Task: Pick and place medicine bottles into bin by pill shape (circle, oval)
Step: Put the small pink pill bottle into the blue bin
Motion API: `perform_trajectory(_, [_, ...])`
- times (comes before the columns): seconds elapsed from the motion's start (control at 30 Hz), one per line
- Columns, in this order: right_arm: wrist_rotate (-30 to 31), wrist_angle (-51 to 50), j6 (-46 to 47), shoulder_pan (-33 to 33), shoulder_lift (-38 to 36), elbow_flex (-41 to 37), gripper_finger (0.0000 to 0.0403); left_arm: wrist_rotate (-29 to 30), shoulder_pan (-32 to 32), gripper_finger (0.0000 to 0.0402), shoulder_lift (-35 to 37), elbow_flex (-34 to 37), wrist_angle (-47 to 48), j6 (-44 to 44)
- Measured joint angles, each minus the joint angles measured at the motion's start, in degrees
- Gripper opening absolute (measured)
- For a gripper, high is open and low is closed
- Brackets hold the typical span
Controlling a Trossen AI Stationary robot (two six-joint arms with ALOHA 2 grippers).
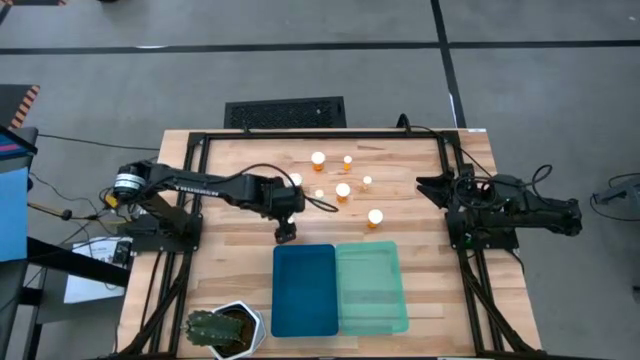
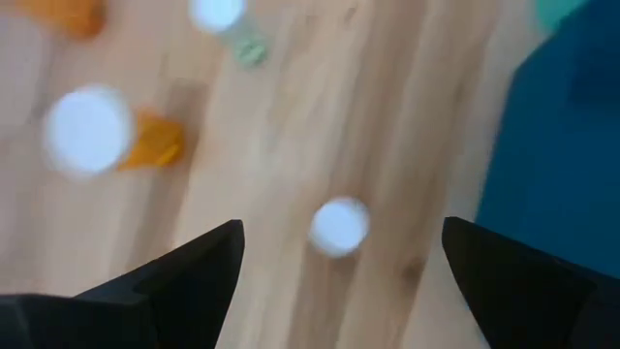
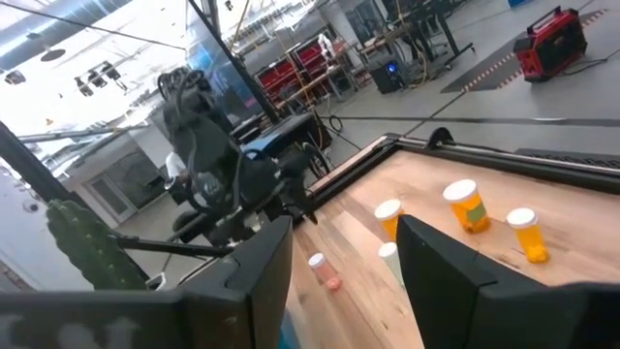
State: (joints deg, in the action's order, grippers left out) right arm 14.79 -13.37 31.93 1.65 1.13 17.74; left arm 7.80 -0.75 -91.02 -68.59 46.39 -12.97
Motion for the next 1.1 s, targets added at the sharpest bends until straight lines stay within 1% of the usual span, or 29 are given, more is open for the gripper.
perform_trajectory(0.07, [0.00,0.05,0.17,-0.04,0.00,0.00,0.0194,-1.10,-0.07,0.0345,0.00,1.38,-2.36,0.08])
perform_trajectory(0.13, [-0.01,-0.07,0.17,-0.04,0.00,0.00,0.0194,-0.55,-0.12,0.0345,-0.01,2.05,-4.29,0.36])
perform_trajectory(0.23, [0.00,-0.29,0.15,-0.02,0.00,0.00,0.0196,1.83,-0.11,0.0345,0.00,3.00,-3.85,1.09])
perform_trajectory(0.63, [0.00,-1.16,0.15,-0.02,0.00,0.00,0.0192,1.90,-0.09,0.0345,0.00,8.85,-7.54,1.13])
perform_trajectory(0.97, [0.00,-1.45,0.11,-0.02,0.00,0.00,0.0196,1.82,-0.09,0.0345,0.00,9.26,-10.57,1.33])
perform_trajectory(1.1, [0.00,-1.73,0.11,-0.02,0.00,0.00,0.0193,1.43,-0.09,0.0345,0.00,9.26,-10.09,1.35])
